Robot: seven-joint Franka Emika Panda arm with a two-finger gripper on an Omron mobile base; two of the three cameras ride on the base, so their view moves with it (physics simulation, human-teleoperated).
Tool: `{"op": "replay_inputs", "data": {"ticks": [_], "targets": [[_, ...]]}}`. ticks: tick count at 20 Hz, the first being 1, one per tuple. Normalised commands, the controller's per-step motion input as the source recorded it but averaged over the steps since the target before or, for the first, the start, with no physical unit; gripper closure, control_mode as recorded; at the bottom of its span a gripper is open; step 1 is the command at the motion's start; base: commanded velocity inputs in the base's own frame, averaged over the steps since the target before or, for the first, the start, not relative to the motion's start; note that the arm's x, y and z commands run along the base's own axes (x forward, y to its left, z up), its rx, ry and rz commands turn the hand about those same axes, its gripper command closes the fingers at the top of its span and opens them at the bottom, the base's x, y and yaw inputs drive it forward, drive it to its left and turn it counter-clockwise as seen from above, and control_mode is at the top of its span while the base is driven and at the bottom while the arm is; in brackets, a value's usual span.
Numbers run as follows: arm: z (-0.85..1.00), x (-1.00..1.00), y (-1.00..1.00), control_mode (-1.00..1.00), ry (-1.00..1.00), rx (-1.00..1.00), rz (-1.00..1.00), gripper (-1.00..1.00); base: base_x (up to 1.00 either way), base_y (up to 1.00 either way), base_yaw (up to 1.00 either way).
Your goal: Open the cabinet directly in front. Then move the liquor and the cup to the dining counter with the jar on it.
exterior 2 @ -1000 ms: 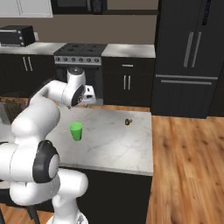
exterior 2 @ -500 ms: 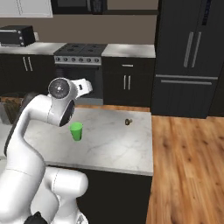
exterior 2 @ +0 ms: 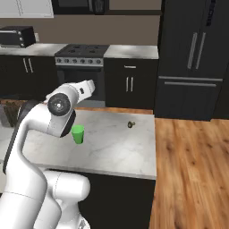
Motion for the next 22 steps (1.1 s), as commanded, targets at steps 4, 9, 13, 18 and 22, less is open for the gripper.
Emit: {"op": "replay_inputs", "data": {"ticks": [4,9,13,18,22], "targets": [[0.0,0.0,0.0,1.0,0.0,0.0,0.0,-1.0,-0.52,0.0,-0.52],[0.0,0.0,0.0,1.0,0.0,0.0,0.0,-1.0,-0.33,0.09,-0.97],[0.0,0.0,0.0,1.0,0.0,0.0,0.0,-1.0,-0.15,0.04,-1.0],[0.0,0.0,0.0,1.0,0.0,0.0,0.0,-1.0,0.0,0.0,-1.0],[0.0,0.0,0.0,1.0,0.0,0.0,0.0,-1.0,0.0,0.0,-1.0]]}}
